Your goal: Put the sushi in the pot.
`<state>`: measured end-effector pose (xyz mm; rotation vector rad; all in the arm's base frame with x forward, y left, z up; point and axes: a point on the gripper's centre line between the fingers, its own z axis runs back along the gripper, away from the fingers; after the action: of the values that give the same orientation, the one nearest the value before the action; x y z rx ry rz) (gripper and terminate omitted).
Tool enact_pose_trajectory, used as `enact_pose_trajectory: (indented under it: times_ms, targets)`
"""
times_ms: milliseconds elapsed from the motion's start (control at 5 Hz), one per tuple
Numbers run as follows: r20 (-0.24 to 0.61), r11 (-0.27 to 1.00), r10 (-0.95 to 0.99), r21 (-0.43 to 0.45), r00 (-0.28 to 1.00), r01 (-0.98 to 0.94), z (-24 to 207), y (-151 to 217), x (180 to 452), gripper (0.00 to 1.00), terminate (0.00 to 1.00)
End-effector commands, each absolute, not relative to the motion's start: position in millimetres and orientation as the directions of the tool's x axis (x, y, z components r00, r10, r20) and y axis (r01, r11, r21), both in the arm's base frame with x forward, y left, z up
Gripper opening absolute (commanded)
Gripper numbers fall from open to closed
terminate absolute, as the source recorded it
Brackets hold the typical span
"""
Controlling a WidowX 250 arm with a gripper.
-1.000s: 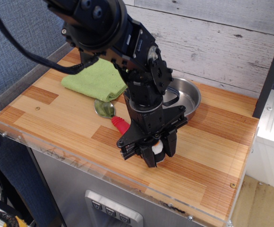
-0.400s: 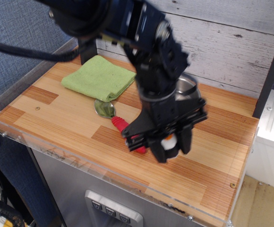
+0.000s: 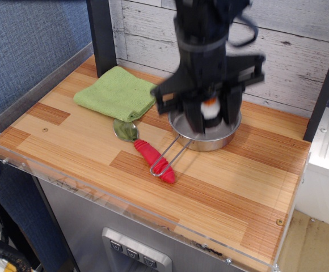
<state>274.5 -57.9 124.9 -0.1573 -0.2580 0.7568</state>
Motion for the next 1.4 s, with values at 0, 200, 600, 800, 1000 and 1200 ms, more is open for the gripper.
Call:
enact_pose_trajectory:
  times_ms: [0,200,600,800,1000,1200]
  targets:
    - [0.226,0.685,0.728,-0.275,0.647,-0.675,143.4,-31.1,316.6,0.0,0.0]
    - [0.219,0.676,0.736,-0.253,0.64,-0.692,124.5,-19.3,331.0,0.0,0.0]
    - [0.195,0.669,0.743,-0.225,0.64,-0.708,90.7,-13.4,353.0,0.0,0.0]
    - [0.186,0.671,0.741,-0.206,0.645,-0.712,76.4,-17.6,359.1,0.0,0.0]
    - [0.168,0.672,0.741,-0.187,0.65,-0.717,59.2,-17.9,360.9,0.0,0.0]
    - [0.161,0.691,0.723,-0.161,0.672,-0.704,45.3,-19.8,361.2,0.0,0.0]
